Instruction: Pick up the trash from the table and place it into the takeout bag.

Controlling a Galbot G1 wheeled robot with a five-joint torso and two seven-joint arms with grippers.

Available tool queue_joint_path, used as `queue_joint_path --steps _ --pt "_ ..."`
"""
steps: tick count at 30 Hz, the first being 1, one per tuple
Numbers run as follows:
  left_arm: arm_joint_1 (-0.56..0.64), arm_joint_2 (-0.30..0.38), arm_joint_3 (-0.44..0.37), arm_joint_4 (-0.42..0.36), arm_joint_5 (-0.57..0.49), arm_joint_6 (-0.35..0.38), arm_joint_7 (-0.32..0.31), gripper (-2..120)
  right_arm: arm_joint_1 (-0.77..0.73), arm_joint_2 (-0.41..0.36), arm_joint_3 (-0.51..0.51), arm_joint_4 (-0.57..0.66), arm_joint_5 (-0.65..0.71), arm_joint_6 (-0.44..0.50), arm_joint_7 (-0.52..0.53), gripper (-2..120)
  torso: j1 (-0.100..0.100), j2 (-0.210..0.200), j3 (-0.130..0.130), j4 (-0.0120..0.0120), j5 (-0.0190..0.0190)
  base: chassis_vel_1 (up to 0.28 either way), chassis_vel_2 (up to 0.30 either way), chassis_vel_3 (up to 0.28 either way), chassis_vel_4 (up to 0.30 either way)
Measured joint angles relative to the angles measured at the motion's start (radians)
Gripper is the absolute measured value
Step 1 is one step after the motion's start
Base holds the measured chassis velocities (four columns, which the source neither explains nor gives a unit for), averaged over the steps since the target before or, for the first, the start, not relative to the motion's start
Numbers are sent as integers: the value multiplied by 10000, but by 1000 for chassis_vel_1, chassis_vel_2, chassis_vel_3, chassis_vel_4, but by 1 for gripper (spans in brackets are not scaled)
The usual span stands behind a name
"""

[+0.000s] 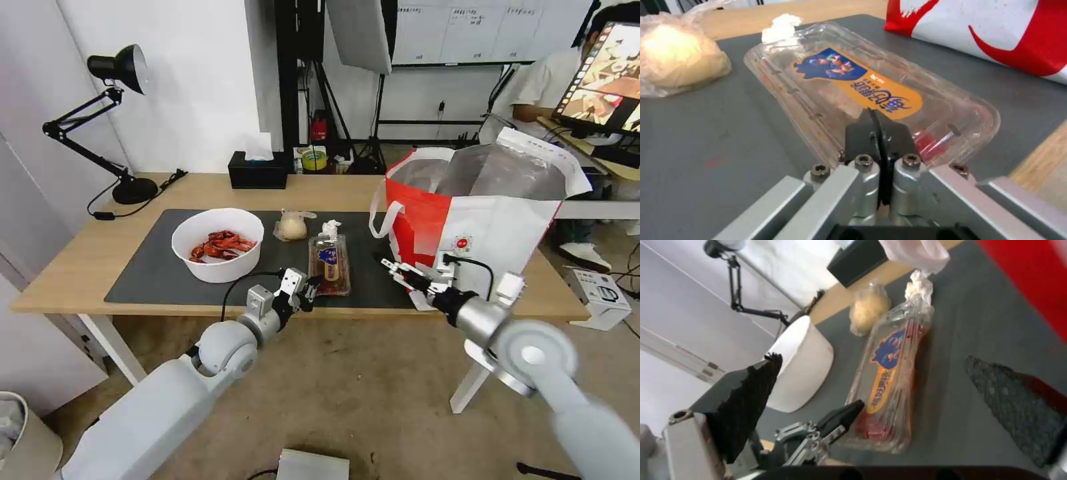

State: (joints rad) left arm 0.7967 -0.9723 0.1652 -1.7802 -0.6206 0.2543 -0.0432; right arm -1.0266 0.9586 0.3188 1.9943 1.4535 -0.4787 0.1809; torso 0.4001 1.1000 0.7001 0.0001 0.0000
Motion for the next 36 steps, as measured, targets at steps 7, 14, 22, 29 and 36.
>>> queue_joint_path --steps 7,14,22,29,36 --pt "-59 -52 16 109 -56 -16 -13 0 934 303 -782 -542 -117 -181 712 100 0 0 0 -1 -1 0 0 0 0" --pt "-59 -66 19 151 -90 -42 -31 0 1529 722 -1279 -993 -306 -296 1217 100 0 0 -1 0 -1 0 0 0 0" --pt "-52 -44 18 119 -134 -39 -47 0 2004 1160 -1685 -1565 -324 -472 1470 100 0 0 -1 -1 -1 0 0 0 0" --pt "67 -42 -57 57 -132 -39 -49 0 2469 1549 -1990 -2071 -468 -646 1731 100 -1 0 -2 -1 -1 0 0 0 0" --pt "220 65 -224 -30 -133 -75 -22 0 2793 1790 -2275 -2441 -539 -801 2023 100 -1 0 -1 -1 -1 0 0 0 0"
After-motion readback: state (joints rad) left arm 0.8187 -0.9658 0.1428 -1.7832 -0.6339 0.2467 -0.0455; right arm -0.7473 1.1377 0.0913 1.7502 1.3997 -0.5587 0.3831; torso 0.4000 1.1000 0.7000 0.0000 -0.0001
